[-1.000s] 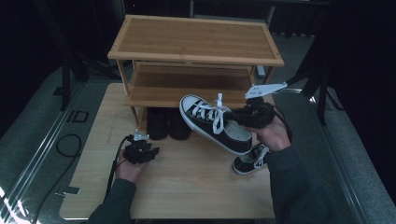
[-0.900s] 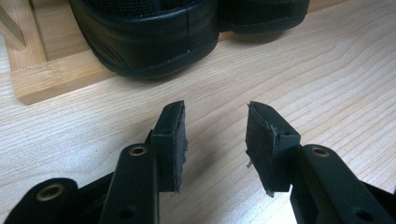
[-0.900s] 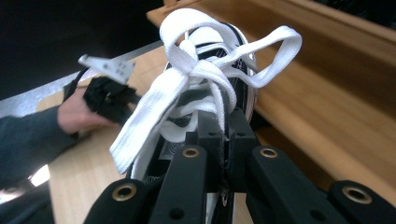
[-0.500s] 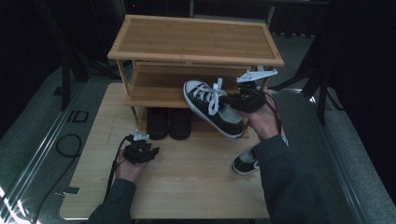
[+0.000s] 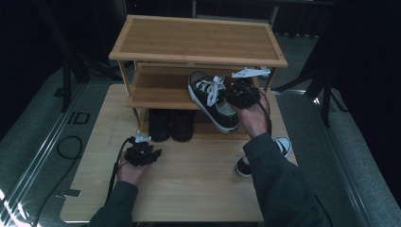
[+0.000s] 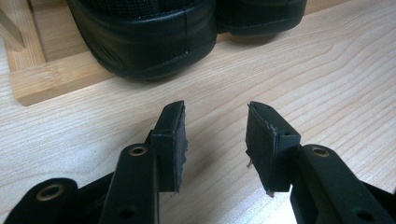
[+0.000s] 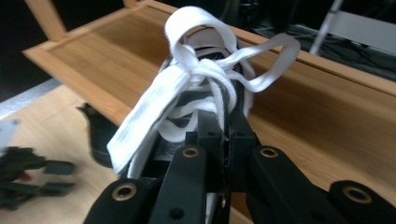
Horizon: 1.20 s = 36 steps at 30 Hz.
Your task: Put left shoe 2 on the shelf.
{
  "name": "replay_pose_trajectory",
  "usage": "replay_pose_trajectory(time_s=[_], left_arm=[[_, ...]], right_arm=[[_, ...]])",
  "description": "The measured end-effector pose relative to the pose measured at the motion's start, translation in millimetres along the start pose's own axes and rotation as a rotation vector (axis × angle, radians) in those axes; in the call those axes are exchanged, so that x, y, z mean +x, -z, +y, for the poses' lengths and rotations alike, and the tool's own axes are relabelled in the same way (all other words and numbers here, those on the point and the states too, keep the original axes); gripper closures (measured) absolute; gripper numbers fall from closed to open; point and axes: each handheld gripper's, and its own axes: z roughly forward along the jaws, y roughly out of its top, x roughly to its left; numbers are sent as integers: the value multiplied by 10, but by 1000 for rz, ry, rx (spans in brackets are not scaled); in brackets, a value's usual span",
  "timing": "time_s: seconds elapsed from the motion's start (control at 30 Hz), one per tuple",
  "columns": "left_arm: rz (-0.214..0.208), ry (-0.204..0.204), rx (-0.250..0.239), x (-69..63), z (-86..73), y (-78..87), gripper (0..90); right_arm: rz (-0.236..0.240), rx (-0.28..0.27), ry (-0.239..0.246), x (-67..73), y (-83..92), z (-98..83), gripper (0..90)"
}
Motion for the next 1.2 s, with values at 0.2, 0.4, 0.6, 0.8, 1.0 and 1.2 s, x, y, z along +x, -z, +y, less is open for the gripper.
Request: replay_pose_trajectory(time_s=[0.2,0.4,0.6,0.8,1.0,1.2], left_arm=[[-11,-8,10,-32,13,3,574],[-27,-28,-4,-111,77,47,574],[-57,-58,-5,-211,143,88,575],[-86,-62,-20,-231,216,128,604],[-94,-79,-43,-287,296,195,692],[-95,-105,-56,-337,426,256,838]], right_arm=[[46,16,-58,-148,-11,-67,822],[54,10,-24,-147,130,0,750],[67,7,15,-142,270,50,748],[47,14,25,-183,301,-5,763],[11,19,21,-237,375,-36,883],[-11,69,36,-301,376,-197,900]])
